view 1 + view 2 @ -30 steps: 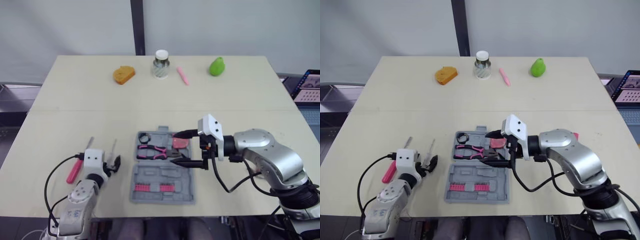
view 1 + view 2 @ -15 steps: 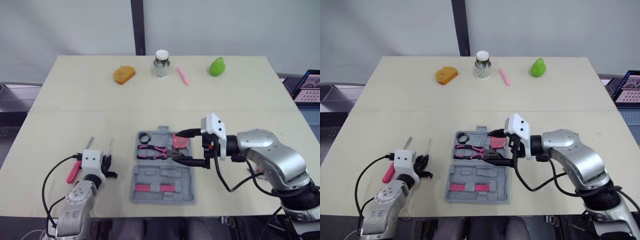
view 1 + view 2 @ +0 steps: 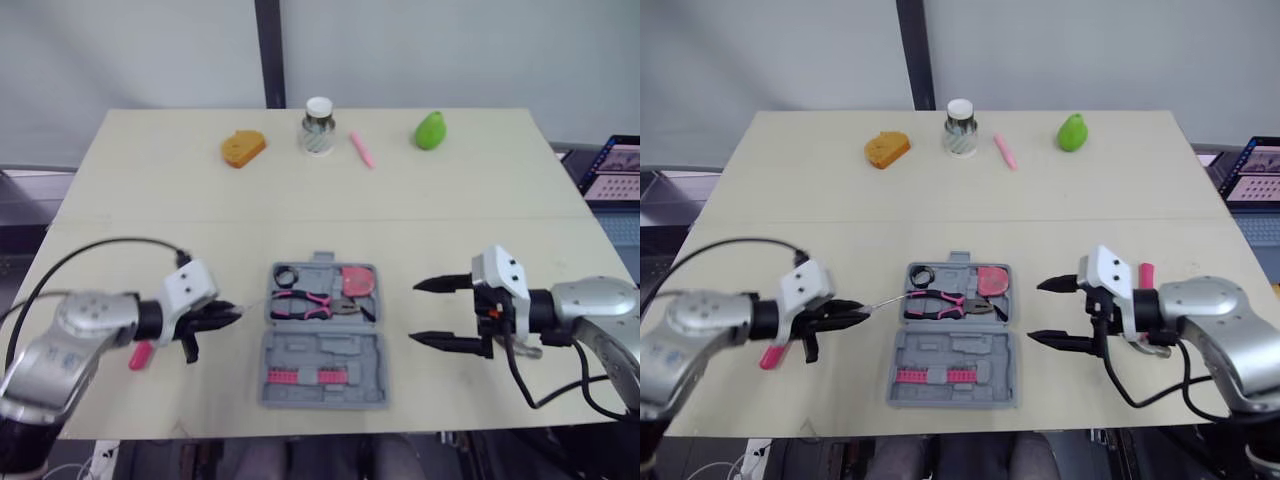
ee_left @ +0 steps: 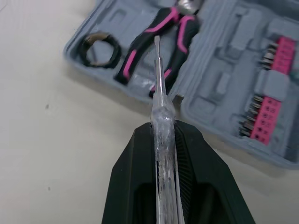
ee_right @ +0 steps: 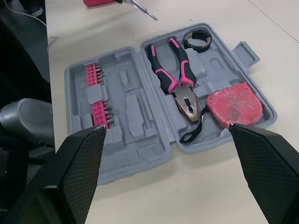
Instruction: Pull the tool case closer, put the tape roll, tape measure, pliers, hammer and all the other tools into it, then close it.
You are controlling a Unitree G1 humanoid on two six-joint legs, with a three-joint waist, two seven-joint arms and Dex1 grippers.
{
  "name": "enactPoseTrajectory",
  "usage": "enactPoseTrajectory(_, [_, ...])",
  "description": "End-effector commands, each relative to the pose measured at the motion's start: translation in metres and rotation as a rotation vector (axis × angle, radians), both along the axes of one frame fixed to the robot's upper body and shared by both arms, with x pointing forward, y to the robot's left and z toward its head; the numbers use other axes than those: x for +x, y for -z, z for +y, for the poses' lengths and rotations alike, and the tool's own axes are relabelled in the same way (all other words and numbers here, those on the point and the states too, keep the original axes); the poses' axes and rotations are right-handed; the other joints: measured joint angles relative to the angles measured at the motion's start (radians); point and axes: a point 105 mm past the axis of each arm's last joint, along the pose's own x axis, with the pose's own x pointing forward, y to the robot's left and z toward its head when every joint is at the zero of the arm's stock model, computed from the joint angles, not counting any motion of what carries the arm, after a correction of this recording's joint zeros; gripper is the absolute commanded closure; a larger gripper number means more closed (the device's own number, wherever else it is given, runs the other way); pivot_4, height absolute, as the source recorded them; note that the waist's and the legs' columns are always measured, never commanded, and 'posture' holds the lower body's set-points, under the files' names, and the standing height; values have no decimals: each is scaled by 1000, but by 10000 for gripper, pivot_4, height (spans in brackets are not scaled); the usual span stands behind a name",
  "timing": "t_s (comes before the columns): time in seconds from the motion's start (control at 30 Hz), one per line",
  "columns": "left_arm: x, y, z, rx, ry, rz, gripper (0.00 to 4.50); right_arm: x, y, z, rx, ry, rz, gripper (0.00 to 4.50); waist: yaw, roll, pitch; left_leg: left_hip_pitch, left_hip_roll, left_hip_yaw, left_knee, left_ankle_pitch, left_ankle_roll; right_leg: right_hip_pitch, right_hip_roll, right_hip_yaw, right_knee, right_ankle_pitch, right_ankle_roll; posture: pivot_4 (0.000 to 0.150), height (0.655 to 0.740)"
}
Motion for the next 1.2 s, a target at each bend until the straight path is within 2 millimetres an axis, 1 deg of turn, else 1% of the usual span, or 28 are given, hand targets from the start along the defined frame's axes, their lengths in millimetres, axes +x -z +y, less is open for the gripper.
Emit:
enactPoseTrajectory(0.03, [1, -4, -7, 69, 103, 59, 44197, -3, 0, -3, -38, -7, -37, 0, -2, 0, 0, 0, 0, 1, -1, 0, 0, 0, 0, 0, 0, 0, 0, 1500, 7400])
enactPoseTrajectory(0.13, [9, -13, -35, 97, 220, 63, 44197, -2, 5, -6, -38, 35, -59, 0, 2, -2, 1, 0, 0, 1, -1, 0, 0, -1, 0, 0, 0, 0, 0, 1500, 7400])
enactPoseTrajectory(0.2, [9, -12, -45, 101, 258, 83, 44197, -2, 5, -6, -35, 51, -69, 0, 2, -2, 2, -1, 0, 1, 0, 0, 1, -1, 0, 0, 0, 0, 0, 1500, 7400])
enactPoseTrajectory(0.3, [4, 1, -53, 146, 310, 128, 44197, -5, 6, -6, -37, 76, -81, 0, -1, -2, 2, -1, 0, 1, 0, 0, 1, -1, 0, 0, 0, 0, 0, 1500, 7400])
enactPoseTrajectory(0.37, [3, 7, -58, 170, 311, 134, 44197, -8, 5, -5, -33, 81, -83, 0, -2, -2, 2, -1, 0, 1, -1, 0, 1, -1, 0, 0, 0, 0, 0, 1500, 7400])
enactPoseTrajectory(0.47, [6, 9, -65, 194, 306, 117, 44197, -13, 4, -3, -25, 73, -77, 0, 1, -2, 2, -1, 0, 1, 1, 1, 1, -1, 0, 0, 1, 0, 0, 1500, 7400])
enactPoseTrajectory(0.6, [11, 12, -84, 189, 289, 96, 44197, -22, -3, 0, -7, 33, -61, 0, 10, -2, 2, -2, 0, -1, 5, 1, 1, -1, 0, 0, 3, 0, 0, 1500, 7400])
enactPoseTrajectory(0.67, [8, 16, -90, 192, 291, 105, 44197, -26, -7, 1, -2, 7, -55, 0, 9, -2, 2, -3, 0, -1, 7, 0, 1, -1, 0, 0, 4, 0, 1, 1500, 7400])
enactPoseTrajectory(0.83, [-3, 22, -101, 194, 296, 140, 44197, -31, -18, 5, -1, -55, -61, 0, 5, -2, 2, -3, 0, -1, 7, 0, 2, -1, 0, 0, 4, 0, 1, 1500, 7400])
enactPoseTrajectory(1.0, [-8, 29, -110, 200, 294, 143, 44197, -29, -18, 3, -14, -67, -61, 0, 4, -2, 2, -3, 0, -1, 7, 0, 2, -1, 0, 0, 4, 0, 1, 1500, 7400])
enactPoseTrajectory(1.2, [-2, 36, -114, 209, 254, 134, 44197, -25, -17, 2, -24, -57, -69, 0, 7, -2, 2, -4, 0, -2, 9, 0, 2, -1, 0, 0, 5, 0, 1, 1500, 7400])
